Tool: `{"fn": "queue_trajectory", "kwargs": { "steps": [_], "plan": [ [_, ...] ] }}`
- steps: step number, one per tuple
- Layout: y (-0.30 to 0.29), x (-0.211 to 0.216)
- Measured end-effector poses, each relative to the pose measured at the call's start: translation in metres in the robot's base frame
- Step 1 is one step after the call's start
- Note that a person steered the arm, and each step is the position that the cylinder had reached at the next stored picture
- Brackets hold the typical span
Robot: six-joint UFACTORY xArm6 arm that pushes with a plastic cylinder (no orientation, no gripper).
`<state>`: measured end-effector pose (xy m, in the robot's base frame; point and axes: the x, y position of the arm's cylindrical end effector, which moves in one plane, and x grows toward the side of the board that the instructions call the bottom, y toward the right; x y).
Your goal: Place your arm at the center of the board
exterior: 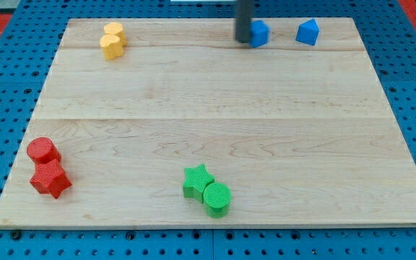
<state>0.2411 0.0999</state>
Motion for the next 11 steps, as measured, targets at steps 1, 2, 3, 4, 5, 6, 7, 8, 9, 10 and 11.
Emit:
{"fn": "queue_trajectory", "kwargs": {
  "steps": [1,2,3,4,5,6,7,8,9,10,11],
  "plan": [
    [-0.032,0.037],
    [-0.021,0.088],
    [-0.032,0.104],
    [-0.065,0.111],
    [-0.079,0.110],
    [-0.095,0.110],
    [-0.113,0.110],
    [-0.136,0.116],
    [-0.173,0.159],
    [-0.180,0.175],
    [-0.177,0.174]
  ]
}}
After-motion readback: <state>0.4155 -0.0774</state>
